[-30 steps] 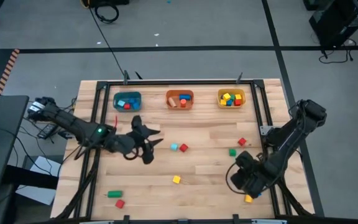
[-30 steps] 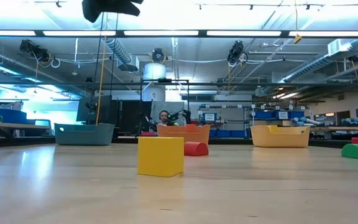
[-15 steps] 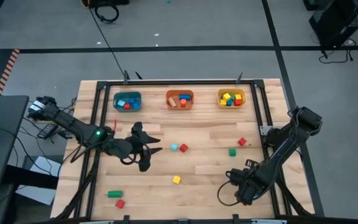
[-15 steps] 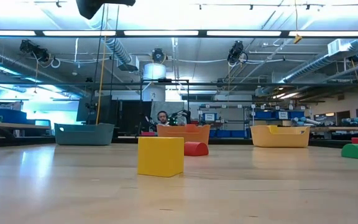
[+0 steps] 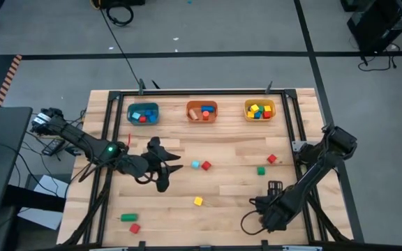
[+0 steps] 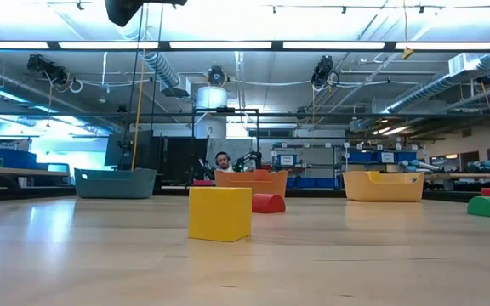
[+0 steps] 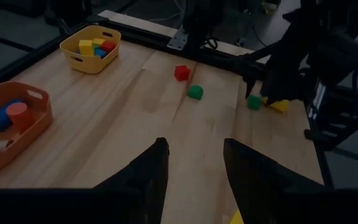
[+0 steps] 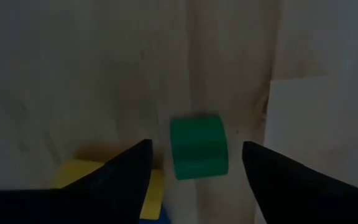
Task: Sort blocks by size
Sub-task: Put the green half-circle block into the blue bin
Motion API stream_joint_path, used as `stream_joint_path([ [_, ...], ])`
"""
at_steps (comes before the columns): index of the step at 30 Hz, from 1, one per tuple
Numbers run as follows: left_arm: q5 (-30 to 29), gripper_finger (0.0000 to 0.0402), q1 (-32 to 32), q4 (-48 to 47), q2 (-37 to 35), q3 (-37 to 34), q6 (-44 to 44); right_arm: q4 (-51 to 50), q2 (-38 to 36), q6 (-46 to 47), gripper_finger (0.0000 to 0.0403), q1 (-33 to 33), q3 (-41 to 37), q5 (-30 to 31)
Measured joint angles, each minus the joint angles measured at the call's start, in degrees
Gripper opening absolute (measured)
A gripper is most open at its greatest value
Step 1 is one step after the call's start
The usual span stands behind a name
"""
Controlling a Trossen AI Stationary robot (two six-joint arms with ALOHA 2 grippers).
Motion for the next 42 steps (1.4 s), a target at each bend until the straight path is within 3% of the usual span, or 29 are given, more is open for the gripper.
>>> stream_joint_path([
  [6, 0.0, 0.0163, 0.0, -0.1, 0.0, 0.0, 0.1, 0.1, 3.8, -2.6, 0.0248, 0.0, 0.0, -0.4],
  [11, 0.0, 0.0163, 0.0, -0.2, 0.0, 0.0, 0.1, 1.4, 5.9, -2.8, 0.0201, 0.0, 0.2, -1.6],
  [15, 0.0, 0.0163, 0.0, -0.3, 0.0, 0.0, 0.2, 1.8, 5.4, -0.1, 0.0145, 0.0, 0.2, -1.9],
  [18, -0.1, 0.0163, 0.1, -0.3, 0.0, 0.0, 0.2, 1.8, 3.0, 4.2, 0.0147, 0.0, -0.2, 0.1],
  [21, -0.3, 0.0163, 0.3, -0.3, 0.1, 0.0, 0.3, 1.6, -1.5, 11.6, 0.0147, -0.3, -0.2, 8.3],
  [27, -0.5, 0.0163, 1.7, 1.4, 2.0, 0.0, 1.1, 4.6, -10.8, 22.0, 0.0147, -1.7, -0.2, 33.9],
  [31, -2.4, 0.0163, 3.6, 5.8, 4.7, 0.0, 10.0, 8.4, -16.7, 22.7, 0.0147, -5.5, -0.1, 51.5],
  [33, -3.7, 0.0163, 4.8, 9.4, 6.2, 0.0, 15.6, 11.4, -19.6, 20.1, 0.0147, -8.5, -0.1, 57.2],
  [37, -5.9, 0.0163, 7.6, 18.4, 9.0, 0.0, 28.5, 20.2, -23.9, 9.7, 0.0147, -16.1, -0.1, 58.7],
  [42, -6.3, 0.0163, 11.9, 29.9, 11.2, 0.0, 43.1, 36.8, -27.4, -7.1, 0.0147, -25.7, -0.1, 53.9],
])
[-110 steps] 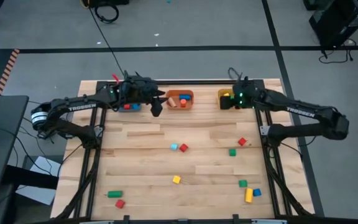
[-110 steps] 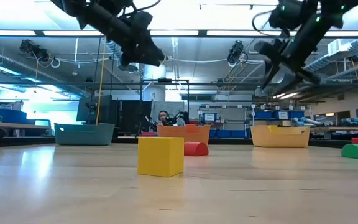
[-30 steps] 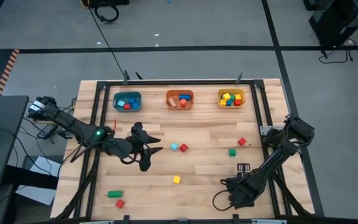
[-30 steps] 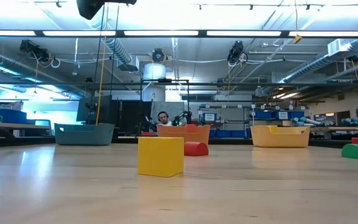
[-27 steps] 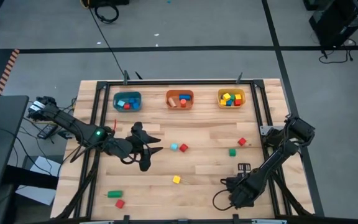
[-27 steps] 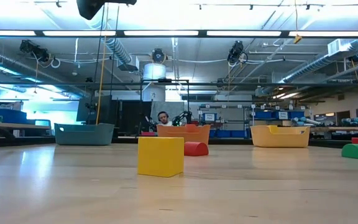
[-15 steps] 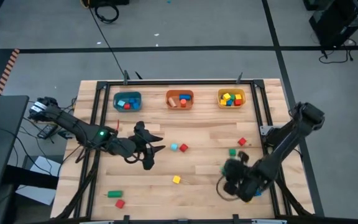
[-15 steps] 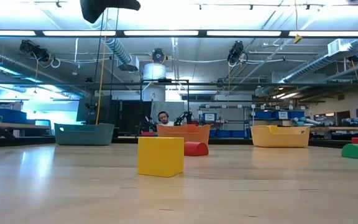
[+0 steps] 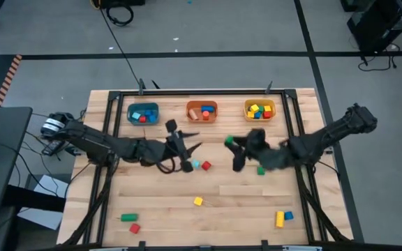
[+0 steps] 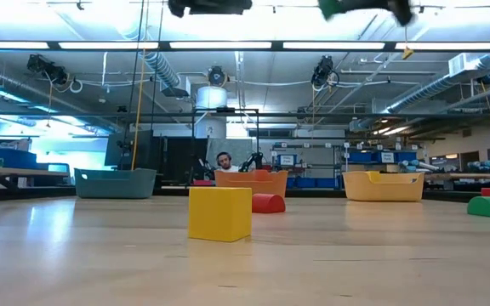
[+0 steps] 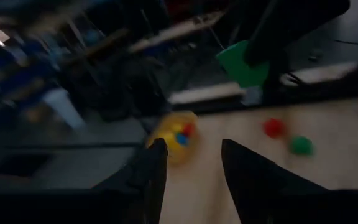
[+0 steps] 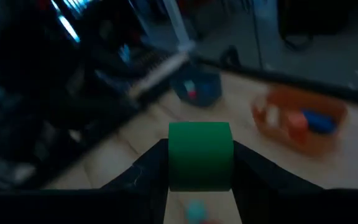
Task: Sort blocks by size
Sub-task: Put the green half-circle block into the blue bin
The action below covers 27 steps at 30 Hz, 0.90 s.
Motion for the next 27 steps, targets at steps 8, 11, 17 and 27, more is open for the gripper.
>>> stream_joint_path([
  [8, 0.2, 0.0163, 7.4, 17.6, 0.2, 0.0, 10.0, 29.7, -0.5, -21.3, 0.0147, -14.2, 0.1, -13.5],
  [11, 4.4, 0.0163, 10.3, 20.5, 0.2, 0.0, 11.5, 35.1, 0.4, -21.9, 0.0147, -18.7, 0.1, -20.0],
  [17, 15.2, 0.0163, 15.5, 21.4, 0.2, 0.0, 11.3, 41.7, 3.6, -20.7, 0.0148, -23.6, 0.1, -27.3],
  [27, 21.2, 0.0163, 19.7, 22.5, 0.2, 0.0, 11.2, 50.5, 9.5, -19.0, 0.0149, -25.7, 0.1, -29.5],
])
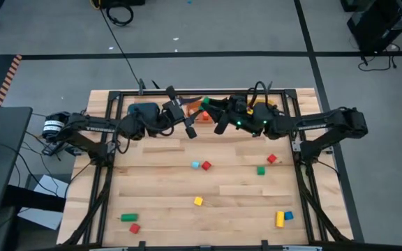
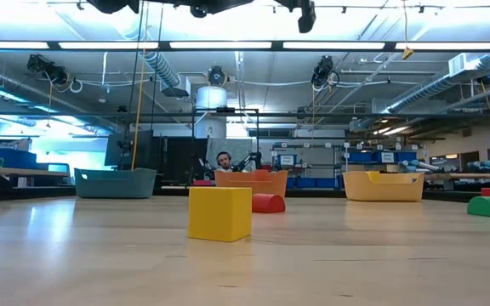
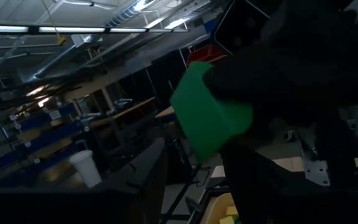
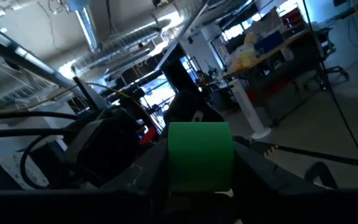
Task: Sort blocks by size
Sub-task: Put the green half-circle block into the blue bin
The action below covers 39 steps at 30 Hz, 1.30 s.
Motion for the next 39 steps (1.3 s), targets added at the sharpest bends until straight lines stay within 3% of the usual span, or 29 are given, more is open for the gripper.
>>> stream_joint_path([
  [14, 2.2, 0.0160, 2.4, 0.1, 0.0, 0.0, 2.9, 3.2, 2.3, 2.9, 0.0150, -3.3, 0.0, -2.6],
  [25, 3.8, 0.0069, 4.0, -0.5, 0.0, 0.0, 3.0, 4.0, 3.0, 4.7, 0.0156, -4.5, 0.0, -3.4],
  [33, 4.5, 0.0059, 4.3, -1.0, 0.0, 0.0, 2.9, 3.6, 3.1, 5.2, 0.0175, -4.9, 0.1, -4.2],
  [39, 4.4, 0.0059, 4.3, -0.9, 0.0, 0.0, 3.0, 3.3, 3.1, 4.4, 0.0161, -4.9, 0.1, -4.1],
])
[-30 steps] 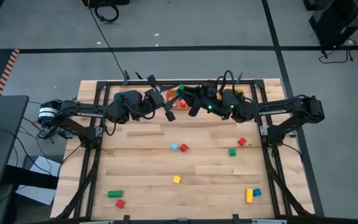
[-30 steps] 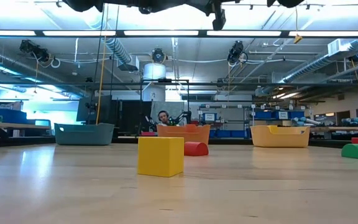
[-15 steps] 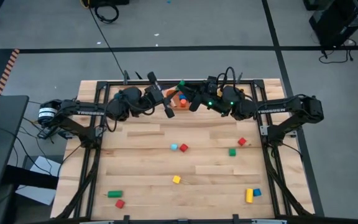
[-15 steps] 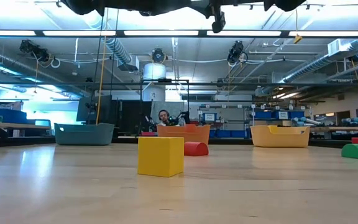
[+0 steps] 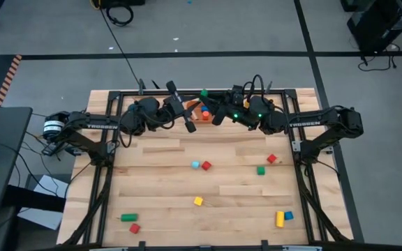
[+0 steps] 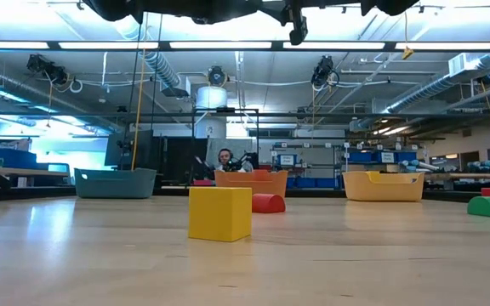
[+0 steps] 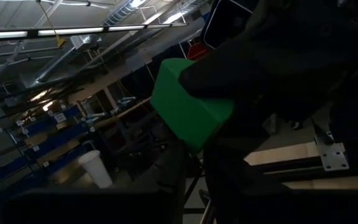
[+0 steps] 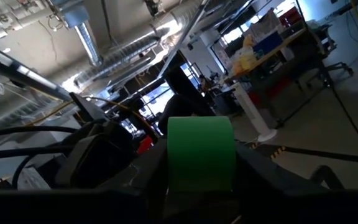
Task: Sort blocks by size
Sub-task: Put the green half-circle block into the blue bin
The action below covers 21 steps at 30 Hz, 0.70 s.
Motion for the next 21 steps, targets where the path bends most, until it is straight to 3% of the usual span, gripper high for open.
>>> stream_joint_path([
  [21, 0.1, 0.0158, -0.1, 0.7, 0.0, 0.0, -0.1, 0.5, 0.0, 0.9, 0.0167, -3.1, 0.0, -8.5],
])
